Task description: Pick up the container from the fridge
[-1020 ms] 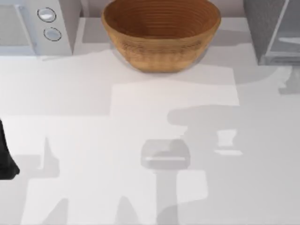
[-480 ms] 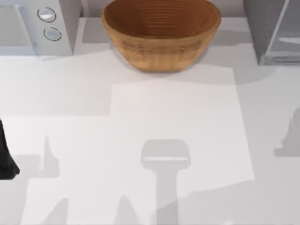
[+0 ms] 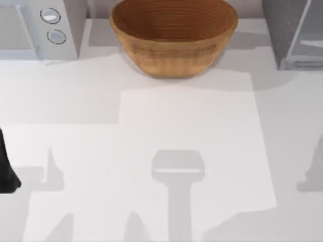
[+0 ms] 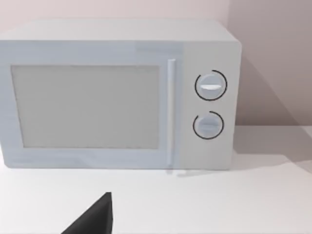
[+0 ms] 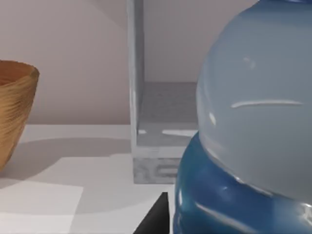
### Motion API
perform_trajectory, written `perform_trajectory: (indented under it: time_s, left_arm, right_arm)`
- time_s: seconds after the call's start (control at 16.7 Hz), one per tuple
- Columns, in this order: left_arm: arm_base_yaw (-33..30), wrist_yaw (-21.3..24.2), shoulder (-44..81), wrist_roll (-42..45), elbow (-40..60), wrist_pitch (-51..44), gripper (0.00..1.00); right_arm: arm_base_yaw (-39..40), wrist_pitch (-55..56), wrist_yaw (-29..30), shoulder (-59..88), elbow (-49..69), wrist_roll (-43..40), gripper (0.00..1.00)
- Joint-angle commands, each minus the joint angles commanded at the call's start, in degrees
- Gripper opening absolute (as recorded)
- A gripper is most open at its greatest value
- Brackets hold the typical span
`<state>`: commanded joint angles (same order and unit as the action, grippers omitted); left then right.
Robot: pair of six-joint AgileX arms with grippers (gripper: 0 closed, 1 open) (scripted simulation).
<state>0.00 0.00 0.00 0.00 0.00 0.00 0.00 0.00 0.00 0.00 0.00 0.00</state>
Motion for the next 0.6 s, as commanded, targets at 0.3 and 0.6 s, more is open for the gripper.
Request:
perform_trajectory:
  time_s: [0.3,0.6]
  left_arm:
    - [0.00,0.00,0.00,0.00,0.00,0.00,1.00]
    - [0.00,0.00,0.00,0.00,0.00,0.00,1.00]
  right_arm:
    - [-0.17,0.09,-0.10,0.24,0.09,0.11,0.00]
    - [5.17,8.66,6.22,8.10,4.82,-2.45,0.00]
